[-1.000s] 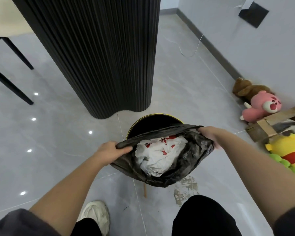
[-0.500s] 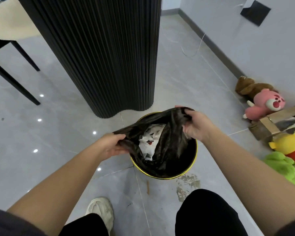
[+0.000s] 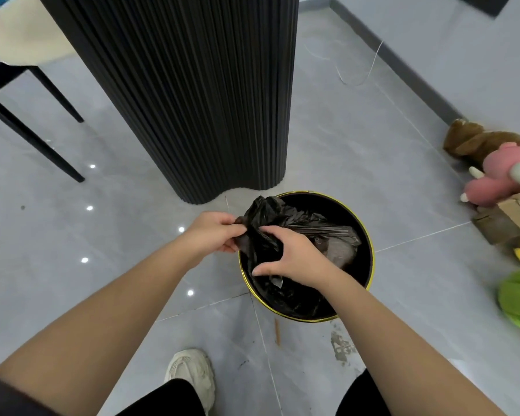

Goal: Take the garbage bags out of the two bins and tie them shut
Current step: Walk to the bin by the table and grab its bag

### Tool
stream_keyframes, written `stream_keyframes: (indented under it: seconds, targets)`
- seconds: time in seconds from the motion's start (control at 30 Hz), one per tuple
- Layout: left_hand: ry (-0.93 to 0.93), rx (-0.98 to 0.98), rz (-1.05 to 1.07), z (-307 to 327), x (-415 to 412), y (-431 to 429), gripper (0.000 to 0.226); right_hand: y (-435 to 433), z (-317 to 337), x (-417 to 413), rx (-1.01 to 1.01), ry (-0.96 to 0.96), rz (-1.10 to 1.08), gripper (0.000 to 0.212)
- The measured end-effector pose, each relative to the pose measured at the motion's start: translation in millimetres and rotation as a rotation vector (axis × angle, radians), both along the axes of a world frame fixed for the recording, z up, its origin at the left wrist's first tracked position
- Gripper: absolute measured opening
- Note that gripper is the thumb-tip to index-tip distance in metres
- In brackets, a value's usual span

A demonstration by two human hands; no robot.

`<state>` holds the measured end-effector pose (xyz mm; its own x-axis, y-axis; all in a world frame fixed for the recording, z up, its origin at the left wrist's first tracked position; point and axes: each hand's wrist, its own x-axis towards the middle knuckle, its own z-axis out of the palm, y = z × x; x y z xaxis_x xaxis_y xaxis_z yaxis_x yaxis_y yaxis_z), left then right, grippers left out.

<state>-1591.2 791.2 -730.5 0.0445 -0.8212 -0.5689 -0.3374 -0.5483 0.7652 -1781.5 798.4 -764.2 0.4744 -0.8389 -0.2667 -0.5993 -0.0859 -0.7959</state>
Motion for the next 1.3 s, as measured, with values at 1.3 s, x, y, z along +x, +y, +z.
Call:
stream_keyframes:
  seconds: [1.3]
  targets:
    - [-0.383, 0.079, -0.092, -24, -69, -19, 0.028, -12, -7, -93, 0.029, 0.507, -0.707, 0.049]
